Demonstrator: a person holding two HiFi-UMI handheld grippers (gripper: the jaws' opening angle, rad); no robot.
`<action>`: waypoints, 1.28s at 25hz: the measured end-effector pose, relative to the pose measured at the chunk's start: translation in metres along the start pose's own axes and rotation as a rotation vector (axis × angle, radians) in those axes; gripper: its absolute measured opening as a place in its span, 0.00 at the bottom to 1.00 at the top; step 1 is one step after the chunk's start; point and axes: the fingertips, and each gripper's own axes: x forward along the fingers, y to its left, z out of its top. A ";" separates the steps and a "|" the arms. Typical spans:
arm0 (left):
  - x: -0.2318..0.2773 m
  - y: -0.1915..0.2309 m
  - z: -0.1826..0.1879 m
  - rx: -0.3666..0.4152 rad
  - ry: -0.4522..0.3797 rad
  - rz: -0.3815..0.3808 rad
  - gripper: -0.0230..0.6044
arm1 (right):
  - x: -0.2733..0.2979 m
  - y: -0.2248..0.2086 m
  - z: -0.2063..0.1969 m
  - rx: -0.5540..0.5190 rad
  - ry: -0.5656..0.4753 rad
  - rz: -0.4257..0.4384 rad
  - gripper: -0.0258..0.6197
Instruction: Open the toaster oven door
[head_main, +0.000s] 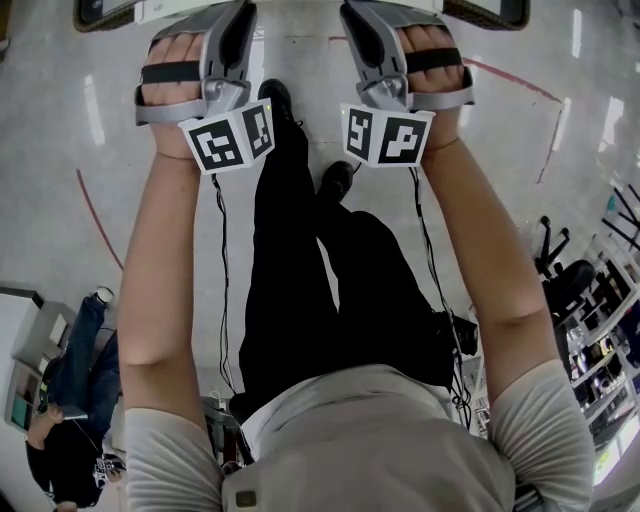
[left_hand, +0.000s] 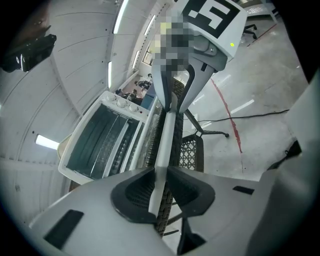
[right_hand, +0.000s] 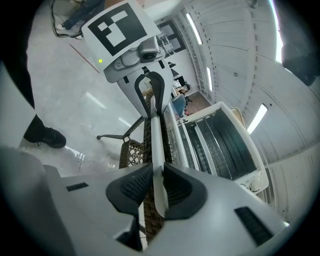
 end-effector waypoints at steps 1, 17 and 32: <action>0.000 0.000 0.000 -0.005 0.002 -0.007 0.19 | -0.001 0.000 0.000 0.008 0.001 0.008 0.16; -0.057 0.083 0.049 -0.295 -0.064 -0.056 0.14 | -0.063 -0.077 0.030 0.365 0.017 0.129 0.10; -0.179 0.272 0.158 -0.814 -0.219 0.017 0.06 | -0.201 -0.271 0.075 0.933 -0.128 0.053 0.07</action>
